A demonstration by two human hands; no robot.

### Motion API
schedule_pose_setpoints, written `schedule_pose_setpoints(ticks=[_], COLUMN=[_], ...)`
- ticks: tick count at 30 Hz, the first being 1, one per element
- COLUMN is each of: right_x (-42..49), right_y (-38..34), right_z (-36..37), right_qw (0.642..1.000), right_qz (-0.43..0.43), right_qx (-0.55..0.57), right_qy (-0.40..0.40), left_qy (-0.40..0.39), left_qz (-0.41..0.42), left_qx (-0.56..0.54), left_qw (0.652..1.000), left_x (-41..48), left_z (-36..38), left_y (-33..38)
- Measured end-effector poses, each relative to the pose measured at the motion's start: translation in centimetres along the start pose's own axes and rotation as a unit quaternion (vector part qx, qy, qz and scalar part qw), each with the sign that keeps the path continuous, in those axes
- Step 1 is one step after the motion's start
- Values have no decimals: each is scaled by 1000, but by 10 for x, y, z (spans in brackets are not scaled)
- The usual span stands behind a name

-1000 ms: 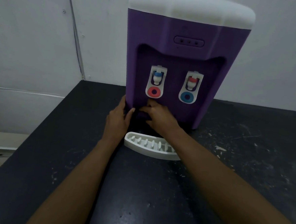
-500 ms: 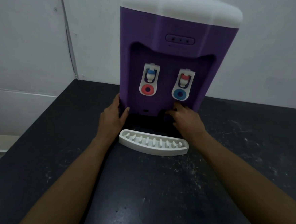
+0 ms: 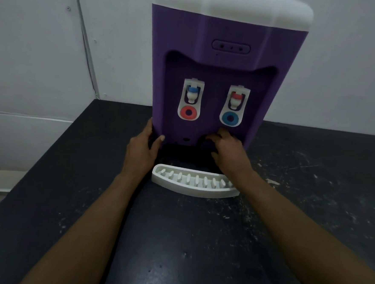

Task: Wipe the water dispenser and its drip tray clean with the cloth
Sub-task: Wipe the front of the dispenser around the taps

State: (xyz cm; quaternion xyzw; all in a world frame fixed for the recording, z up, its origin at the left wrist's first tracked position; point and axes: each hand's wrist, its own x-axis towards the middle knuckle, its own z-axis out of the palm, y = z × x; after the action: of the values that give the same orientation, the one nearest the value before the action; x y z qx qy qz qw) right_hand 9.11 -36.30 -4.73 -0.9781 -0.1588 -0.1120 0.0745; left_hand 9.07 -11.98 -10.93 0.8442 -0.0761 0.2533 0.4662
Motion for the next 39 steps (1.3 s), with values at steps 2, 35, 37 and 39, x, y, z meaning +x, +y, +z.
schedule_pose_setpoints(ticks=[2,35,37,39], right_x=[6,-14,-12,-13], right_y=[-15,-3,-4,-7], right_z=[6,-6,-11,-15], right_qw=[999,983,982,979], right_qz=[-12,71,70,79], right_qx=[49,-166,-172,-182], right_qy=[15,-34,-44,-39], left_qy=[-1,-8,-13,-15], left_qz=[1,7,8,6], left_qx=[-7,38,39,43], left_qw=[1000,999,999,999], left_x=[-1,-2,-2,-2], left_z=[-1,0,-1,-1], left_y=[1,2,3,2])
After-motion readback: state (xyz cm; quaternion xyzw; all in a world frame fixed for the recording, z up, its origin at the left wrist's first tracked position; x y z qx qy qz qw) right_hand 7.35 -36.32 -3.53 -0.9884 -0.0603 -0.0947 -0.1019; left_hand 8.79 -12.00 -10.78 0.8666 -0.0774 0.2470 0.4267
